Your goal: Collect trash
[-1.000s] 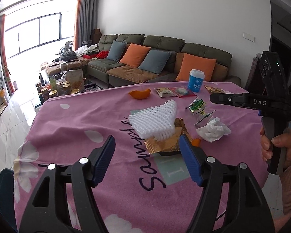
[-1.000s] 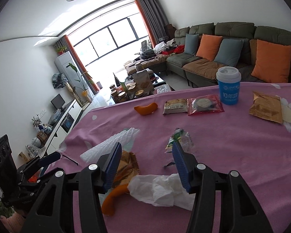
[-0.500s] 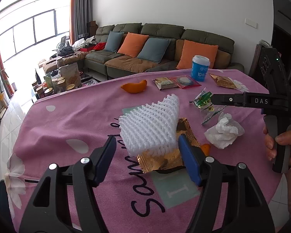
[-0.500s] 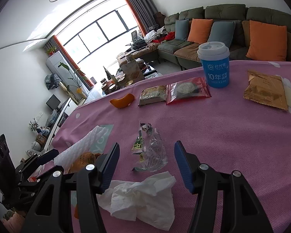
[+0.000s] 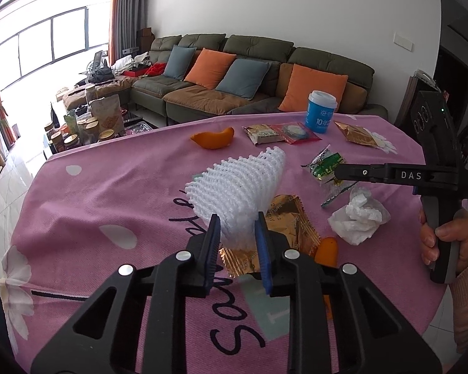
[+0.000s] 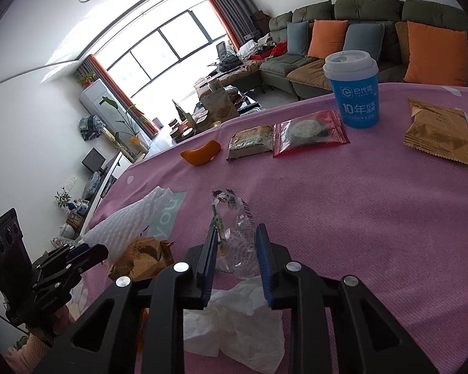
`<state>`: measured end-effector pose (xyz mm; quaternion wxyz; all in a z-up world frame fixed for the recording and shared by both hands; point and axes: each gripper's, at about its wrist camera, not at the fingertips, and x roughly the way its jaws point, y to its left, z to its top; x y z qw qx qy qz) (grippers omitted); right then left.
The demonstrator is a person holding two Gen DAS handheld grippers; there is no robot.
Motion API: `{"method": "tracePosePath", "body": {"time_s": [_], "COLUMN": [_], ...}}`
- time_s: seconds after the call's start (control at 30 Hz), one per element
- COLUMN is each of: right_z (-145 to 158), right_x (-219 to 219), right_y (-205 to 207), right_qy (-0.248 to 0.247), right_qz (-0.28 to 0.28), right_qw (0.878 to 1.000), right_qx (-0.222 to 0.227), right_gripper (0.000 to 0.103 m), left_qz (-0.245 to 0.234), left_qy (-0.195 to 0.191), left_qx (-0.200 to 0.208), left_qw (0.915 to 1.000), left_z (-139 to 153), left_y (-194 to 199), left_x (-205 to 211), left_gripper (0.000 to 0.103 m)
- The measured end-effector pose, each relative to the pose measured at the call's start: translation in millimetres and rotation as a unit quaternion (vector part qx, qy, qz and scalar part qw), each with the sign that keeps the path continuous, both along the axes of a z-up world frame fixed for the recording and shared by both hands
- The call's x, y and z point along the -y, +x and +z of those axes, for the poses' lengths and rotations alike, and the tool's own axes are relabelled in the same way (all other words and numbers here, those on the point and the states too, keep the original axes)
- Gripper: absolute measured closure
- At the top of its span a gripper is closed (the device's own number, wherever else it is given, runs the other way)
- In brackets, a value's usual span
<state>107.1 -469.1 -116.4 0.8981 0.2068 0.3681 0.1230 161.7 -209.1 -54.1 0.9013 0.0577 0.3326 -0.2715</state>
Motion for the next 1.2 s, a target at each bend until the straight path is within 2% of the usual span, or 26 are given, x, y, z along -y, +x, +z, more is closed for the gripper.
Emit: {"method": "tracePosePath", "body": {"time_s": [0.1,0.67,1.2], "right_z": [2,35,51], "right_x": [0,-3,-62], "right_y": [-3,-11,-18], "right_qy": [-0.003,-0.004,0.028], "right_qz": [0.001,-0.012,0.061], "right_qw": [1.0,0.998,0.994], "right_qx": [0.006,0.058,0.083], "right_gripper": [0.089,0.091,0.091], "left_qz": [0.002,0.039,0.081], "left_qy": [-0.003,-0.032,-0.042], "left_qx": [0.005,0.031,0.047], "left_qw": [1.0,0.9983,0.9947], "left_z": [3,28,39], "left_y": [-2,-28,-76], "left_x": [-3,-52,-110], "left_gripper": [0.083,0.085,0.085]}}
